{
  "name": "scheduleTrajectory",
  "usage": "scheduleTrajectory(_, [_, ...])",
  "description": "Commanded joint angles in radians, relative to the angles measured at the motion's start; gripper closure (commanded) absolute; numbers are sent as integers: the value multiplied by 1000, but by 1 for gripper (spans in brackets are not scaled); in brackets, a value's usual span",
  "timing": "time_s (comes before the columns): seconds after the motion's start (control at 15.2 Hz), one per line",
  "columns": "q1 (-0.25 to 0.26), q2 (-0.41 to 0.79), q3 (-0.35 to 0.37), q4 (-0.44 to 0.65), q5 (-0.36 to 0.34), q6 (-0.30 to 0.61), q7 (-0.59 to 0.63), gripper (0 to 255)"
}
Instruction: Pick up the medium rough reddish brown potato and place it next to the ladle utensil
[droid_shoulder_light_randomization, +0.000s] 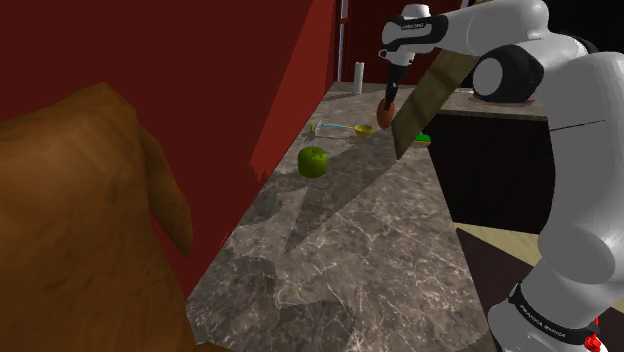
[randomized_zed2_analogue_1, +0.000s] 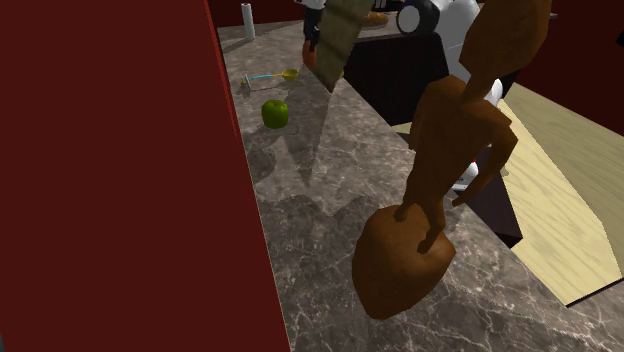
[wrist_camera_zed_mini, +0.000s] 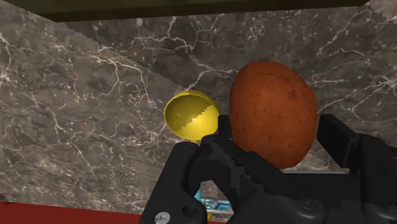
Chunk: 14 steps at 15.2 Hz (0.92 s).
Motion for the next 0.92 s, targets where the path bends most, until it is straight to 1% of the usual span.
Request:
scheduleTrajectory(0.0, [-36,115,2,185,12,-71,-15,255])
scheduleTrajectory(0.07, [-55,177,4,290,17,-115,-19,255])
scheduleTrajectory(0.4, [-45,145,4,168,16,-25,-30,255])
scheduleTrajectory(0.86, [-37,132,4,51,19,77,-42,255])
